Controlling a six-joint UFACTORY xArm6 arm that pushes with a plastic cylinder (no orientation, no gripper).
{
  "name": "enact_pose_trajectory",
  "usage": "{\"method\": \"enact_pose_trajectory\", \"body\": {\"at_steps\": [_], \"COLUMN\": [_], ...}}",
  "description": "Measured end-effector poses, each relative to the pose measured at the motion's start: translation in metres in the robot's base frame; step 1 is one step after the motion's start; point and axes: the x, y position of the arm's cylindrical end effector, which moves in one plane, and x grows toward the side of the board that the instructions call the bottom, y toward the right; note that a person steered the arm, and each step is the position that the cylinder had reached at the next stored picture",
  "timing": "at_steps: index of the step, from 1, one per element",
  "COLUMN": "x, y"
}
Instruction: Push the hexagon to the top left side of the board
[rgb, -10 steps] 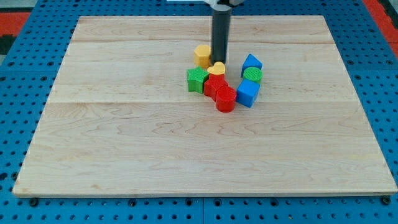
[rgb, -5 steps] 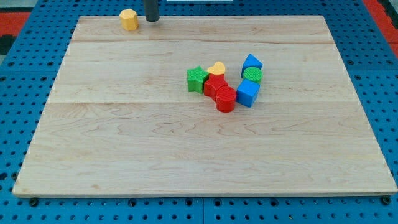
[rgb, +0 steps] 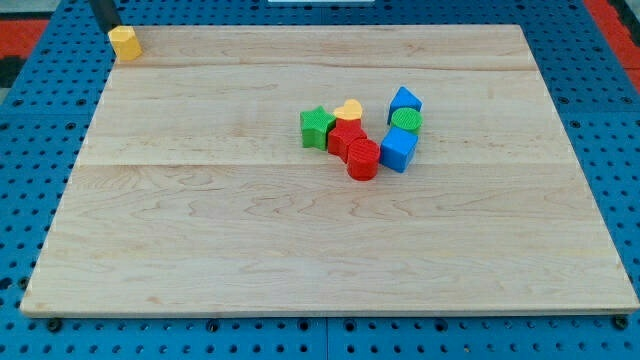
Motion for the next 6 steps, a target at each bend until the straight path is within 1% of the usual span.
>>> {"method": "enact_pose_trajectory", "body": {"at_steps": [1,2,3,4,5,6], "x": [0.023,0.025,0.029,0.038,0.039,0.065], "y": [0.016,0.026,0.001,0.017,0.077,0.028]}}
